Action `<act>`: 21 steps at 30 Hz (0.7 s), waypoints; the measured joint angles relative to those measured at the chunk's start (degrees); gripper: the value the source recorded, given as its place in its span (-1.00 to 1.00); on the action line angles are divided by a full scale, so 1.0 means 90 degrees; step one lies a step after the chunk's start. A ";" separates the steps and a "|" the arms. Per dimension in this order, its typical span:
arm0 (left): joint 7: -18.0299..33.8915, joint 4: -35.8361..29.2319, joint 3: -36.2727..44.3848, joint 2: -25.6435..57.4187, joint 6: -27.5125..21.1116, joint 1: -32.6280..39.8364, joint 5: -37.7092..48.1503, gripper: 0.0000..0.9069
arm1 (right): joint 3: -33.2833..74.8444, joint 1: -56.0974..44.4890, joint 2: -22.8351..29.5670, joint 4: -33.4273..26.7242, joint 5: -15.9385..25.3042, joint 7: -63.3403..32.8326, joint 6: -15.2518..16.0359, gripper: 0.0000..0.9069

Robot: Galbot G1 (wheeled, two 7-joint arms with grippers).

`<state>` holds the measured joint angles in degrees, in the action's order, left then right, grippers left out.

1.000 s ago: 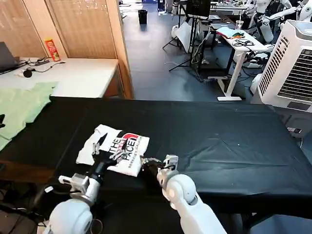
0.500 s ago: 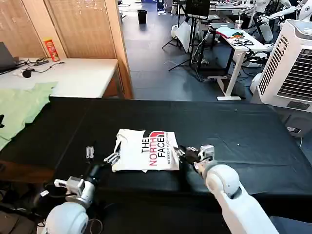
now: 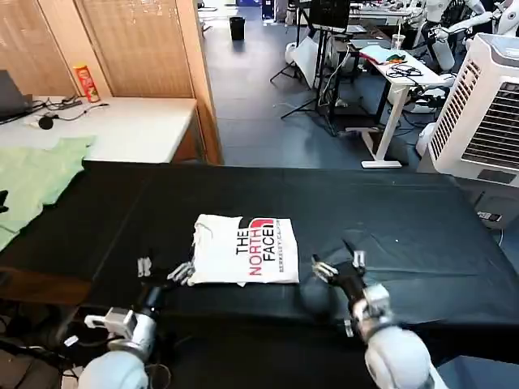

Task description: Fold and organize the clothes.

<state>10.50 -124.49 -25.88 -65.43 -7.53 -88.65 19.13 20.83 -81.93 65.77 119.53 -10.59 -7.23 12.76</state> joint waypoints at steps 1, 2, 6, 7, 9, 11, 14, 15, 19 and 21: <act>0.0001 -0.0050 0.0000 0.0020 -0.0023 -0.0052 0.0002 0.94 | 0.0078 -0.0224 0.0026 0.0000 0.0213 -0.0006 -0.0316 0.94; 0.0002 -0.0091 -0.0001 0.0034 -0.0032 -0.0109 0.0002 0.94 | 0.0148 -0.0417 0.0053 0.0003 0.0388 -0.0009 -0.0625 0.94; 0.0021 -0.0207 -0.0045 0.0085 -0.0040 -0.0312 0.0039 0.94 | 0.0410 -0.1118 0.0104 0.0130 0.0730 -0.0174 -0.1403 0.94; 0.0022 -0.0226 -0.0065 0.0089 -0.0036 -0.0359 0.0077 0.94 | 0.0475 -0.1282 0.0114 0.0192 0.0741 -0.0223 -0.1465 0.94; 0.0097 -0.0230 -0.0104 0.0090 -0.0021 -0.0472 0.0126 0.94 | 0.0576 -0.1618 0.0130 0.0344 0.0747 -0.0327 -0.1526 0.94; 0.0153 -0.0216 -0.0166 0.0079 0.0001 -0.0586 0.0166 0.94 | 0.0624 -0.1956 0.0157 0.0540 0.0752 -0.0389 -0.1535 0.94; 0.0145 -0.0221 -0.0277 0.0065 -0.0012 -0.0822 0.0344 0.94 | 0.0686 -0.2480 0.0199 0.0881 0.0624 -0.0482 -0.1419 0.94; 0.0138 -0.0240 -0.0319 0.0065 -0.0027 -0.0924 0.0404 0.94 | 0.0713 -0.2644 0.0209 0.1005 0.0565 -0.0504 -0.1346 0.94; 0.0142 -0.0367 -0.0525 0.0070 -0.0128 -0.1318 0.0653 0.94 | 0.0824 -0.3170 0.0198 0.1460 0.0260 -0.0700 -0.0980 0.94; 0.0142 -0.0456 -0.0639 0.0090 -0.0211 -0.1514 0.0719 0.94 | 0.0881 -0.3359 0.0187 0.1649 0.0071 -0.0784 -0.0761 0.94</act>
<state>11.78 -128.59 -31.63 -64.62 -9.43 -102.28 25.60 28.77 -112.17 67.46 134.37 -9.95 -14.28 5.91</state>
